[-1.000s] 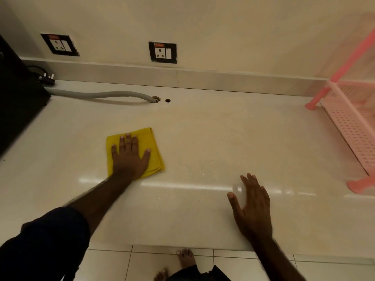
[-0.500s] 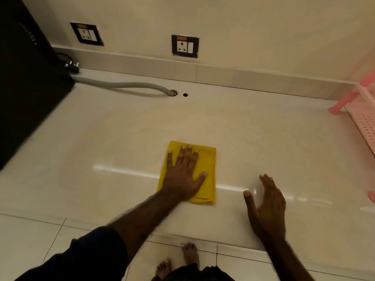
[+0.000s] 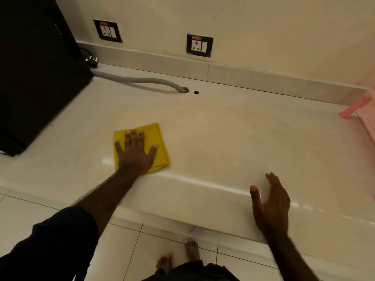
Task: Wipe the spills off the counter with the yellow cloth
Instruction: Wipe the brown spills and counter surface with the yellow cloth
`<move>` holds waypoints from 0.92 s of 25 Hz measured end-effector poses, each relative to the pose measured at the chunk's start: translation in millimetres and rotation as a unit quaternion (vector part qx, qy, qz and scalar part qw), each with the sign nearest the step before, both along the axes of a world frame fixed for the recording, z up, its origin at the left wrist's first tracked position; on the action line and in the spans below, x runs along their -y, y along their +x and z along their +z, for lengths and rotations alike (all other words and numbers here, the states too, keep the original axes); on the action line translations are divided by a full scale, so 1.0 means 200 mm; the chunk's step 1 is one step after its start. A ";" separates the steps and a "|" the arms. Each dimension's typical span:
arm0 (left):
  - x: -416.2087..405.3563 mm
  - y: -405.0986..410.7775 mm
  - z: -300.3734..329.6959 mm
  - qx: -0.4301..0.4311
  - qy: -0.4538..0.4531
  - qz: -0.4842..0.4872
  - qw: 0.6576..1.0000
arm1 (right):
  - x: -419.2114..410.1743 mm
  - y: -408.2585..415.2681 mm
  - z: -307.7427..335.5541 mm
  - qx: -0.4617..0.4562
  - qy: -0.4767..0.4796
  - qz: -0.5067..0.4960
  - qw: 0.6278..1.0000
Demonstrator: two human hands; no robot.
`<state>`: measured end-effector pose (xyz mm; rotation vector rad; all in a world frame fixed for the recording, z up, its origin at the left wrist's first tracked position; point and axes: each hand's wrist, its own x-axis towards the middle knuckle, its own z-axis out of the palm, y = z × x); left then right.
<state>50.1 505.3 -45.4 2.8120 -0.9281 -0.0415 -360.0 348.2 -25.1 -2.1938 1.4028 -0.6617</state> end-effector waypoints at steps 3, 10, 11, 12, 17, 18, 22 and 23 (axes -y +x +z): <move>-0.08 -0.16 -0.03 0.026 -0.029 0.002 0.999 | 0.00 -0.01 0.00 0.006 0.001 -0.003 1.000; -0.02 -0.60 -0.11 0.066 -0.033 -0.091 0.993 | 0.01 -0.02 -0.03 0.020 -0.053 -0.006 0.998; 0.03 -0.64 -0.10 0.063 -0.035 -0.109 0.991 | 0.01 -0.02 -0.03 0.022 -0.062 -0.004 0.998; 0.10 -0.69 -0.08 0.060 -0.038 -0.129 0.989 | 0.01 -0.02 -0.03 0.025 -0.068 -0.001 0.997; 0.39 -1.00 -0.03 0.030 -0.060 -0.244 0.967 | 0.02 -0.04 -0.06 0.045 -0.091 0.027 0.994; 0.41 -1.06 -0.04 0.022 -0.062 -0.266 0.962 | 0.02 -0.04 -0.05 0.042 -0.099 0.037 0.994; 0.38 -1.21 -0.05 -0.013 -0.061 -0.341 0.938 | -0.02 0.03 -0.03 0.024 -0.151 0.088 0.984; 0.38 -1.20 -0.04 -0.043 -0.078 -0.346 0.934 | -0.04 0.07 -0.02 0.024 -0.164 0.102 0.981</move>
